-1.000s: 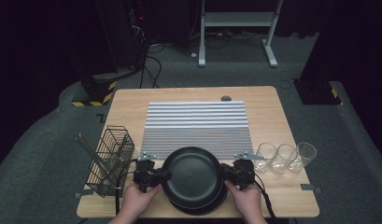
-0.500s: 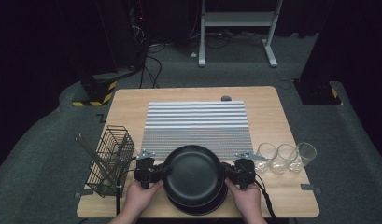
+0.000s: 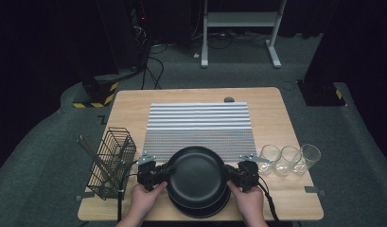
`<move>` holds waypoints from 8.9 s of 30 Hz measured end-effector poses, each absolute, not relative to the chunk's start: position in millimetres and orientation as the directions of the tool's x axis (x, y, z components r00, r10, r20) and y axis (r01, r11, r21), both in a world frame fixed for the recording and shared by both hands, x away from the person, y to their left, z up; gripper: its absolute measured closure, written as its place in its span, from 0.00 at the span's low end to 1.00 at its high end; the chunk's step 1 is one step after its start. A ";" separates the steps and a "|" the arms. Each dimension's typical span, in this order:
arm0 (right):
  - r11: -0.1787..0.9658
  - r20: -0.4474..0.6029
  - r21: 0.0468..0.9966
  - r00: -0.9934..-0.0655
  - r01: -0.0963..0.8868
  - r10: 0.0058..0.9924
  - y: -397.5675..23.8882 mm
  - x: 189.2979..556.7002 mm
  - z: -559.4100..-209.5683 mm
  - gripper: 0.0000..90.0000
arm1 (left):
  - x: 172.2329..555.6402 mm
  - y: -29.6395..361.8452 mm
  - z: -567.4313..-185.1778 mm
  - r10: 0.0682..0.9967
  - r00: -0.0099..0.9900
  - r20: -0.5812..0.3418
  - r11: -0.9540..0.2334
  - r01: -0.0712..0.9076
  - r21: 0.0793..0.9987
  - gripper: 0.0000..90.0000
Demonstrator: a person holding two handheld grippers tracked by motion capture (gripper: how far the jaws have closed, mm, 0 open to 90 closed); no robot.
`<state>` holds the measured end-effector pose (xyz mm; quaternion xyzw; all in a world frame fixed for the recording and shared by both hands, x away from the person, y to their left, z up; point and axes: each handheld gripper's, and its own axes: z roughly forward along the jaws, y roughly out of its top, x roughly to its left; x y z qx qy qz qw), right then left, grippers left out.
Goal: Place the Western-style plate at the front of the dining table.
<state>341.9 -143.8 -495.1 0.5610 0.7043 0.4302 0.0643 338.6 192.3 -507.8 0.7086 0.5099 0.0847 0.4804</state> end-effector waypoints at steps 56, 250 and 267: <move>0.001 0.384 0.694 -0.372 0.720 0.845 -130.0 361.6 -499.9 0.77 | 348.2 196.0 -509.1 0.817 0.453 -0.355 0.040 0.571 0.820 0.79; -0.052 0.311 0.891 -0.522 0.452 0.794 -165.6 351.4 -446.0 0.88 | 343.4 178.9 -474.2 0.752 0.568 -0.334 0.108 0.394 0.913 0.82; -0.039 0.300 0.890 -0.517 0.455 0.802 -159.0 378.4 -445.1 0.88 | 371.6 184.0 -476.4 0.754 0.560 -0.344 0.106 0.413 0.905 0.82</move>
